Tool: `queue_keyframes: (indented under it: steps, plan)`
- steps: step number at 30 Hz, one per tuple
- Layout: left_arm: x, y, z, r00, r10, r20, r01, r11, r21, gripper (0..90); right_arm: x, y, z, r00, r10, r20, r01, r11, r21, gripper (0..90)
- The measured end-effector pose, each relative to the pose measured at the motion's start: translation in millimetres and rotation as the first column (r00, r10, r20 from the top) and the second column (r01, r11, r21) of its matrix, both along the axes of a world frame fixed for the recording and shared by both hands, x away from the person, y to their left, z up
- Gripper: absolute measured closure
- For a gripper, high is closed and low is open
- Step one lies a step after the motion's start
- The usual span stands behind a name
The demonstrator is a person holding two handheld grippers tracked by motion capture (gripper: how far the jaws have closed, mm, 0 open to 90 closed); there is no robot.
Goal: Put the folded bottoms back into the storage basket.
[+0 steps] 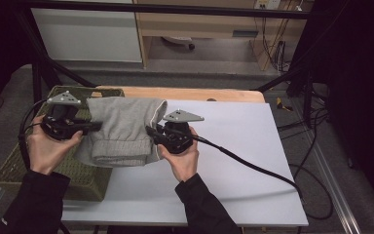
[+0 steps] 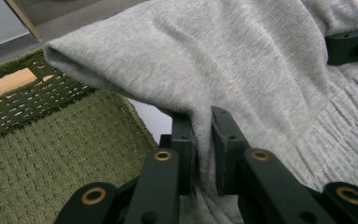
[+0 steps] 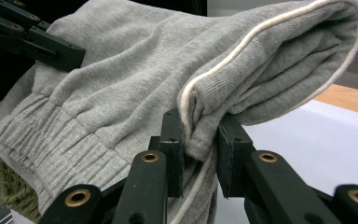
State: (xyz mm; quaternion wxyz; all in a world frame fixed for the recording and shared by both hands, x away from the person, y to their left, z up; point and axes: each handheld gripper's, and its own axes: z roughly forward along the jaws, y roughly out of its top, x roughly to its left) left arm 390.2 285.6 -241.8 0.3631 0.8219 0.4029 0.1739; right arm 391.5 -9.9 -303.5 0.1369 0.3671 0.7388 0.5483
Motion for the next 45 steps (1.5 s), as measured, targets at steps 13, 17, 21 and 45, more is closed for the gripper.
queue_keyframes:
  steps: [13, 17, 21, 45]
  plan:
    - [-2.2, 12.7, 7.7, 0.9994, 0.034, 0.012, -0.034, 0.9993, 0.017, 80.7, 0.0, 15.8, 6.5, 0.9999, 0.006, 0.014, -0.006, 0.9999, 0.010, 75.3]
    - [-1.9, 17.2, 8.8, 0.9988, 0.048, 0.010, -0.048, 0.9987, 0.017, 80.7, 0.4, 21.8, 7.5, 0.9998, 0.007, 0.017, -0.007, 0.9999, 0.009, 75.3]
    - [-2.0, 21.5, 9.9, 0.9982, 0.059, 0.012, -0.060, 0.9980, 0.021, 80.8, 1.1, 27.6, 8.5, 0.9998, 0.010, 0.016, -0.010, 0.9999, 0.010, 75.3]
    - [-3.3, 55.8, 16.9, 0.9920, 0.123, 0.026, -0.124, 0.9919, 0.027, 81.0, 3.0, 65.7, 15.4, 0.9987, 0.038, 0.035, -0.038, 0.9993, 0.000, 75.3]
